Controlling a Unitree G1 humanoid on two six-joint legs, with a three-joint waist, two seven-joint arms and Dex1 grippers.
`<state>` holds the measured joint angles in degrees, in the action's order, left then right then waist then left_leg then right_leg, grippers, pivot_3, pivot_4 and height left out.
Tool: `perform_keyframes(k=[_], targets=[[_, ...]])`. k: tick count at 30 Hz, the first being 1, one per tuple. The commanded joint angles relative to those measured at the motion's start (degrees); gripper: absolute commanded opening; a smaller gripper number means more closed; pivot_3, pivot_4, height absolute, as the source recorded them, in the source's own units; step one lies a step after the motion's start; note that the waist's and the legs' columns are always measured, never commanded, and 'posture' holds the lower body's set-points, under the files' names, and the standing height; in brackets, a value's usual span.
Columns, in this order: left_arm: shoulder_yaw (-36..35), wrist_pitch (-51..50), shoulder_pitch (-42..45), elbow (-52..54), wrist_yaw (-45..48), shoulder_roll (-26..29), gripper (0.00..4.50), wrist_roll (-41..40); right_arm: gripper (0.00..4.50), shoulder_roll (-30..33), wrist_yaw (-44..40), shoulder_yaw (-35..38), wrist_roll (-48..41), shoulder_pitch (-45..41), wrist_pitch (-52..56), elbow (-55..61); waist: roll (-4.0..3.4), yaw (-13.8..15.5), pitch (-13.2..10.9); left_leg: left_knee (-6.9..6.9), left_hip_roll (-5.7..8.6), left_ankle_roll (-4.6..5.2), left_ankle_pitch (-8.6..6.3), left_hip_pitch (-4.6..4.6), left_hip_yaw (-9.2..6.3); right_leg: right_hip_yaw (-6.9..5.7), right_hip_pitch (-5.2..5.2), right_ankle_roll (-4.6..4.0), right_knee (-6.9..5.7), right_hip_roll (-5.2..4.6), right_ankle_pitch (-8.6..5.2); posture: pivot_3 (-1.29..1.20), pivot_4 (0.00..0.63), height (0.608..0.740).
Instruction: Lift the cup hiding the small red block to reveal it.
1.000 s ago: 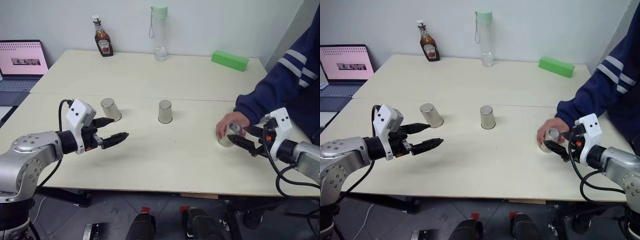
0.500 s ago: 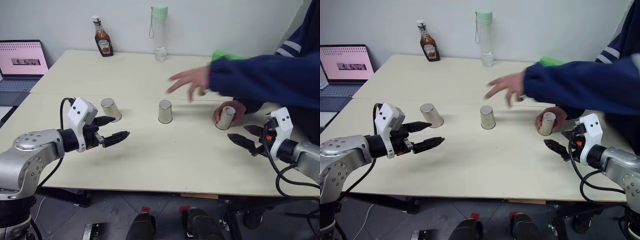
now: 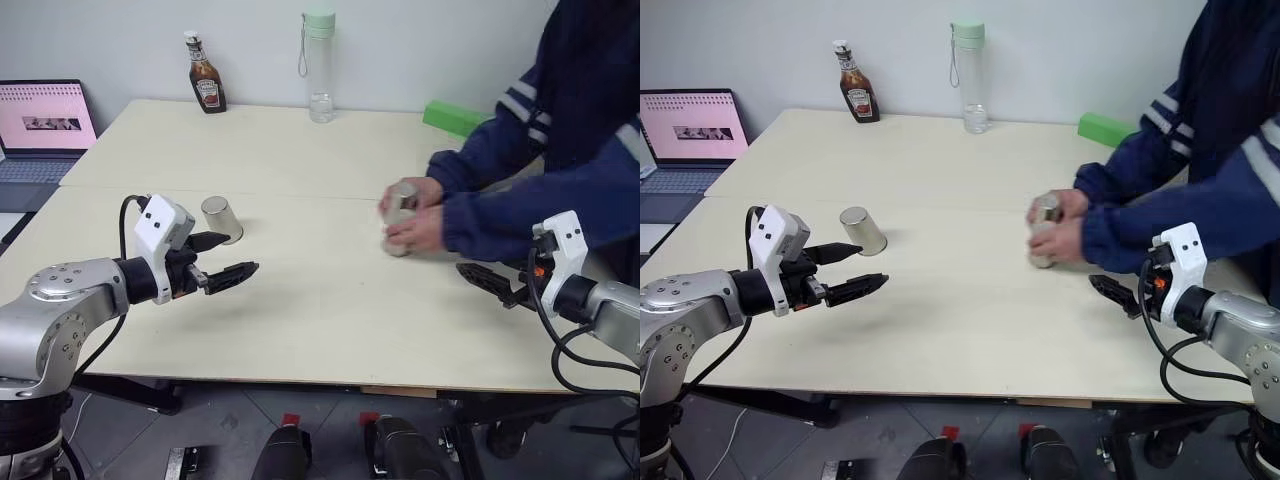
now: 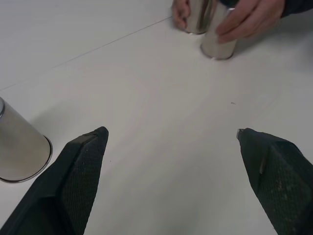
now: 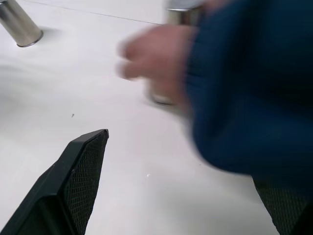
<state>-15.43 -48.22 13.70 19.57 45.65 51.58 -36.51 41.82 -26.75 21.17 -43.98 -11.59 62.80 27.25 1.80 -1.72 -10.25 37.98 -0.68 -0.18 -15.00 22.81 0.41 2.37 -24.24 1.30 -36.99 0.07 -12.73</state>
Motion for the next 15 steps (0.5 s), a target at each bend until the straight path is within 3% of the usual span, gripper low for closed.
perform_keyframes(k=[1,15], targets=[[-1.64,0.86,-0.06,1.04,-0.03,0.89,4.50,0.20,4.49,0.20,0.00,0.49,-0.45,-0.97,-1.24,1.06,0.00,-0.03,0.00,0.00,0.00,0.00,0.00,0.00,0.00,0.00,0.00,0.00,-0.01,0.00,0.00,0.00,0.150,0.740],[-3.04,1.05,-1.53,1.31,0.37,2.22,4.50,0.02,4.49,1.95,-2.89,0.02,-0.83,-0.72,-0.90,0.66,0.00,0.01,0.00,0.00,0.00,0.00,0.00,0.00,-0.01,-0.01,0.00,0.00,-0.01,0.00,0.00,0.00,0.150,0.740]])
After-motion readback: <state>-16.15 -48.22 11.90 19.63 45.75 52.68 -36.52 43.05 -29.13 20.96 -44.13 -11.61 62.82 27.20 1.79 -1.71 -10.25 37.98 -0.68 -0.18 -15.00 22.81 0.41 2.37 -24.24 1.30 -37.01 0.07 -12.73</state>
